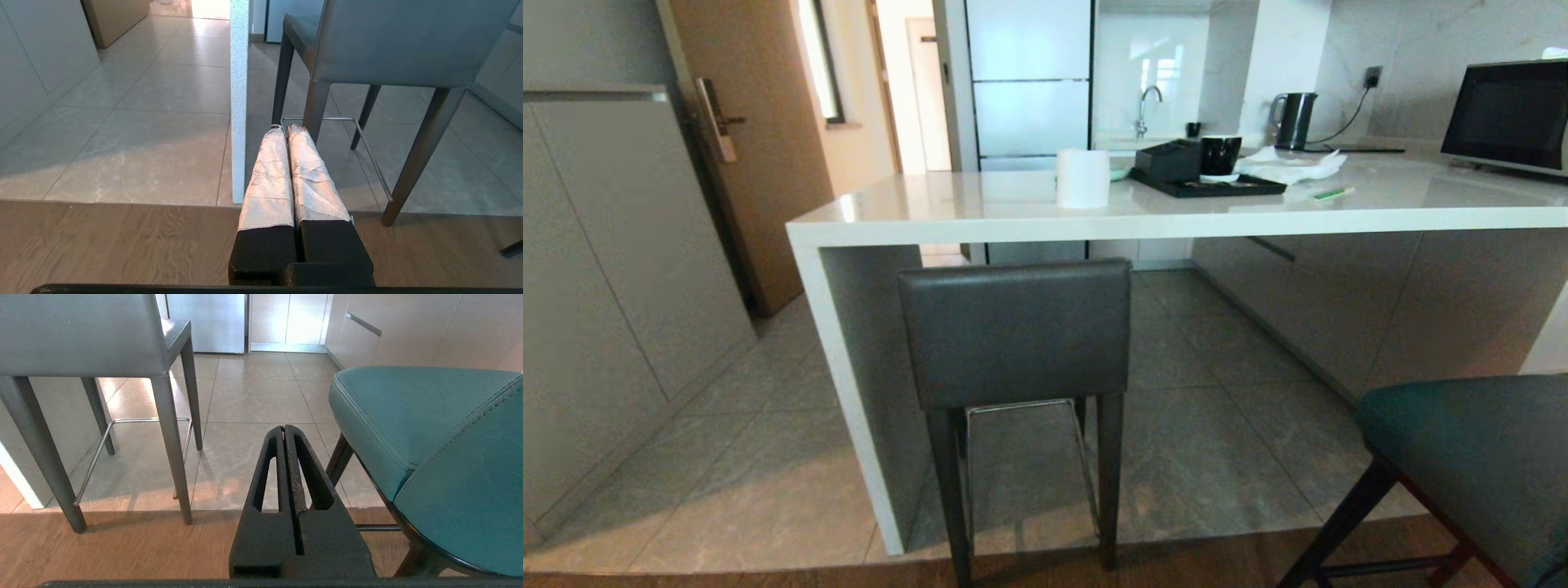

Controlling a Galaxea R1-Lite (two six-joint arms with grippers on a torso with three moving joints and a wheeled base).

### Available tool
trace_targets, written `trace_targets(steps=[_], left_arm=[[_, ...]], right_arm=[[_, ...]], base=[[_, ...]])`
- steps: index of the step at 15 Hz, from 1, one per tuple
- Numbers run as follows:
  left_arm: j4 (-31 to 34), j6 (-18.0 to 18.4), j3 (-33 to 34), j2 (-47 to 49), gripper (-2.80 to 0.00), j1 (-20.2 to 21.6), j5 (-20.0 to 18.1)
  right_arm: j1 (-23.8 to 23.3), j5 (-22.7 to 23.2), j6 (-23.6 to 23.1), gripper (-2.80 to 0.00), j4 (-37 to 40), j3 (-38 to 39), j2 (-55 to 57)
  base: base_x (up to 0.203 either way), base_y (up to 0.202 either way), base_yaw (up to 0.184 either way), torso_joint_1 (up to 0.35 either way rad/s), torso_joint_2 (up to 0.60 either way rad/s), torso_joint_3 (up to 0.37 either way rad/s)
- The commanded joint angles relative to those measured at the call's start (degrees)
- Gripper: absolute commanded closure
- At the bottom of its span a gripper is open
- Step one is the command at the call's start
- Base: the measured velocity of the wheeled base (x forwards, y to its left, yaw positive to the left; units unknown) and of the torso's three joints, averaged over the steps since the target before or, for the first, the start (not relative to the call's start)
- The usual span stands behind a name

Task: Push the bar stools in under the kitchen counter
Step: Push the blue chair back under the dining table

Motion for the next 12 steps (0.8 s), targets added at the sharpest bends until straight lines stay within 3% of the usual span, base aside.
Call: trace_targets(steps=[1, 4, 12], left_arm=[[0.0, 0.0, 0.0, 0.0, 0.0, 0.0, 0.0], [0.0, 0.0, 0.0, 0.0, 0.0, 0.0, 0.0], [0.0, 0.0, 0.1, 0.0, 0.0, 0.0, 0.0]], right_arm=[[0.0, 0.0, 0.0, 0.0, 0.0, 0.5, 0.0], [0.0, 0.0, 0.0, 0.0, 0.0, 0.5, 0.0], [0.0, 0.0, 0.1, 0.0, 0.0, 0.5, 0.0]], base=[[0.0, 0.0, 0.0, 0.0, 0.0, 0.0], [-0.024, 0.0, 0.0, 0.001, 0.0, -0.002], [-0.191, 0.0, -0.002, 0.002, 0.0, 0.002]])
